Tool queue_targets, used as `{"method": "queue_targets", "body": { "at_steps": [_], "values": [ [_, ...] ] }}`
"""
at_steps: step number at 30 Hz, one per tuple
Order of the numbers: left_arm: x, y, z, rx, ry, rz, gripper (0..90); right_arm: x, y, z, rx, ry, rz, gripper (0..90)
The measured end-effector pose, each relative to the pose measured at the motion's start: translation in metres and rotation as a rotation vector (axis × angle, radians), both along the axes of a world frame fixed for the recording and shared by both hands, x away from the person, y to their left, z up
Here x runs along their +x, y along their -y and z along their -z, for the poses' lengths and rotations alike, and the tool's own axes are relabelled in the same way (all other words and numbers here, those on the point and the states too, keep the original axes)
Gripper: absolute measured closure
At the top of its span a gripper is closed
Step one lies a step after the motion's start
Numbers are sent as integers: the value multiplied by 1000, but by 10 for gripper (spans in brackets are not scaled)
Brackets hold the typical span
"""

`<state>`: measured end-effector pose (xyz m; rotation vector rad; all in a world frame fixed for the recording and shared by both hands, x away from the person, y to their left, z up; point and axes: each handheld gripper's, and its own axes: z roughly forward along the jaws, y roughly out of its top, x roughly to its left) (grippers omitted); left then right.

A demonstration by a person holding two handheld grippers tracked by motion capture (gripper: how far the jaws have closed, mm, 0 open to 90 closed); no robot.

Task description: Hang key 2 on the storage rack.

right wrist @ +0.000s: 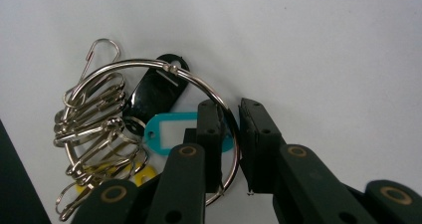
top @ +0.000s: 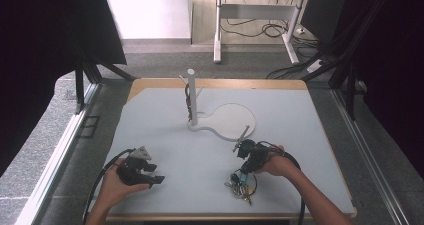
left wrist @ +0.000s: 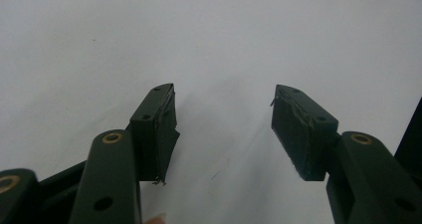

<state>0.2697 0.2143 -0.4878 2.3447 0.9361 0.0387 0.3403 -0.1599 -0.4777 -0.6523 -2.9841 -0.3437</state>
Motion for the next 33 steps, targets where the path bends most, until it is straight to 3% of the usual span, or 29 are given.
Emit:
{"method": "queue_targets", "body": {
  "at_steps": [1,6,23,33],
  "values": [
    [0,0,0,-1,0,-1,435,0,1,-1,-3,4,-10,854],
    [0,0,0,-2,-3,-5,435,3,6,-4,-20,-9,9,865],
    [0,-1,-1,3,-2,2,434,1,23,-34,29,-96,56,870],
    [-1,-2,-2,-1,2,2,433,-1,28,-42,58,-126,85,872]
  ]
}}
